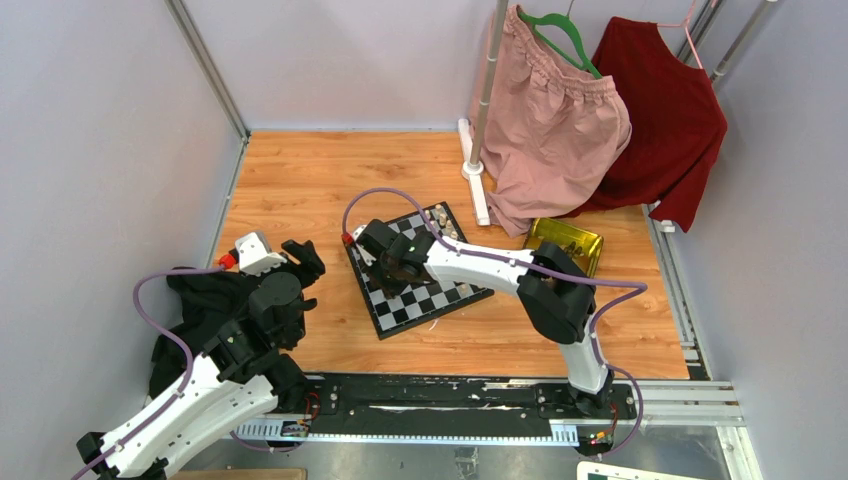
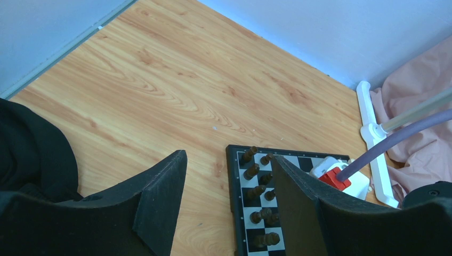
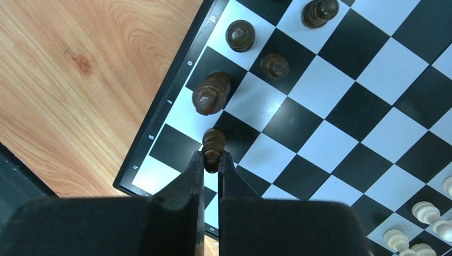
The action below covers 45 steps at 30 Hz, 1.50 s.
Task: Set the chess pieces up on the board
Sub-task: Pick up the chess piece from the chessboard, then place the chess piece on the chessboard.
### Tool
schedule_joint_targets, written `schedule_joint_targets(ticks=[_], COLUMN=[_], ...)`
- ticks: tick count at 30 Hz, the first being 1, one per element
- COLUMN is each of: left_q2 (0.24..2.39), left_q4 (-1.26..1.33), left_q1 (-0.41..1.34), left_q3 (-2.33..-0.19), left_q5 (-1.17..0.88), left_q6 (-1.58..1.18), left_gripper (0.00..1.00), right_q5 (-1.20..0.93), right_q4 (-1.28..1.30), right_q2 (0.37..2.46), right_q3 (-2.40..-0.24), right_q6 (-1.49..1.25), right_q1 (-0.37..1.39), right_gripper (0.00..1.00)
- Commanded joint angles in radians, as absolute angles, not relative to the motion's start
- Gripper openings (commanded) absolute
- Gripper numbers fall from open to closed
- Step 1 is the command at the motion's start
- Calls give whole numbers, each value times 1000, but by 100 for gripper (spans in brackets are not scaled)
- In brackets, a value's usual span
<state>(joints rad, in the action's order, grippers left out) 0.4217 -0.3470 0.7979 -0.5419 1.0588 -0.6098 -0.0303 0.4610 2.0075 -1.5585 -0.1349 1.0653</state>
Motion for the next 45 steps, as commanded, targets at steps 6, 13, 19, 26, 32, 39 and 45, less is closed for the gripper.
schedule_joint_targets(ticks=[6, 13, 19, 26, 32, 39, 45], left_q2=[415, 415, 411, 408, 398, 396, 395], left_q4=[-337, -335, -333, -334, -335, -336, -337], left_q1=[799, 799, 799, 799, 799, 799, 799], left_q3=[-530, -530, -531, -529, -522, -521, -521], left_q5=[1101, 1105, 1106, 1106, 1106, 1108, 1107], left_q6=[-623, -619, -619, -619, -618, -619, -622], left_gripper=[65, 65, 65, 65, 65, 65, 65], right_q5=[-29, -29, -29, -26, -17, -7, -4], right_q4=[487, 499, 511, 518, 522, 522, 522], right_q2=[1996, 2023, 2050, 2073, 2087, 2083, 2075], right_q3=[-1614, -1647, -1669, -1684, -1686, -1686, -1681], right_q6=[-133, -131, -128, -128, -127, -120, -115], right_q1=[1099, 1107, 1114, 1120, 1125, 1129, 1130], right_gripper=[0, 0, 0, 0, 2, 21, 34])
